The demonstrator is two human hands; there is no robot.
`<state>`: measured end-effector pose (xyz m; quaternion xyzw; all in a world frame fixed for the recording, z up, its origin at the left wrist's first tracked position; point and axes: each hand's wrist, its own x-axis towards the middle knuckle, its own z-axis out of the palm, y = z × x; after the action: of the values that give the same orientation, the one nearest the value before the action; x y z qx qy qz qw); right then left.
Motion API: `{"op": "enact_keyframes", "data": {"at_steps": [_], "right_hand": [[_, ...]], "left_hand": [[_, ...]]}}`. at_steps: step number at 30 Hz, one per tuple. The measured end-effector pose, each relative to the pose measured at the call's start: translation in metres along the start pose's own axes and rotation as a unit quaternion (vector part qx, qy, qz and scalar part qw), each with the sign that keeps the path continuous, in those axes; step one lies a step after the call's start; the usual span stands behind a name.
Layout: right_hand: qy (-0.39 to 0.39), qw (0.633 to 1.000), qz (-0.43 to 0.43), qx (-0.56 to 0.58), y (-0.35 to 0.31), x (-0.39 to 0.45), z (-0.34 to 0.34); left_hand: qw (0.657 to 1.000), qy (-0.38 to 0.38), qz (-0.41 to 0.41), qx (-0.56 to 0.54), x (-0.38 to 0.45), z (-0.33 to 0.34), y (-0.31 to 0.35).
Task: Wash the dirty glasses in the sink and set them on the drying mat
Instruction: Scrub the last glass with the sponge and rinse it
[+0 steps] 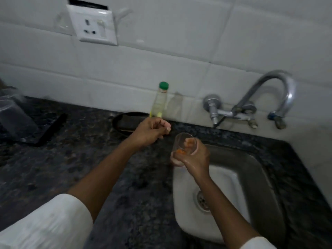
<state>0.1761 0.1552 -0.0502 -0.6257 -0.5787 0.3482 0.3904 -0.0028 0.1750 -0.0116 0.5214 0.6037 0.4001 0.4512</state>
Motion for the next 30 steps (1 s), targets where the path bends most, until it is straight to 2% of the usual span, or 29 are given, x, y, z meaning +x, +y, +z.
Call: {"op": "enact_keyframes", "data": {"at_steps": [2,3,5,7,9,14,18,30], "right_hand": [[0.027,0.999,0.029,-0.011,0.011,0.003,-0.045],[0.038,0.998,0.043,-0.017,0.017,0.005,-0.067],[0.052,0.997,0.057,-0.028,0.028,0.01,-0.103],[0.061,0.996,0.063,-0.025,0.039,0.016,-0.133],[0.057,0.997,0.055,-0.022,0.049,0.023,-0.156],[0.026,0.999,0.03,-0.009,0.056,0.032,-0.185],[0.003,1.0,0.017,-0.011,0.053,0.034,-0.187],[0.008,0.999,0.014,-0.033,0.046,0.037,-0.177]], "left_hand": [[0.999,-0.027,-0.01,0.035,0.014,0.044,0.012],[0.999,-0.015,-0.005,0.051,0.02,0.064,0.018],[0.996,0.032,0.031,0.08,0.029,0.098,0.034],[0.984,0.05,0.065,0.155,0.035,0.125,0.052],[0.969,0.082,0.065,0.225,0.039,0.147,0.064],[0.925,0.205,0.022,0.319,0.042,0.179,0.071],[0.917,0.239,-0.001,0.318,0.051,0.181,0.077],[0.922,0.246,0.01,0.299,0.056,0.178,0.068]]}}
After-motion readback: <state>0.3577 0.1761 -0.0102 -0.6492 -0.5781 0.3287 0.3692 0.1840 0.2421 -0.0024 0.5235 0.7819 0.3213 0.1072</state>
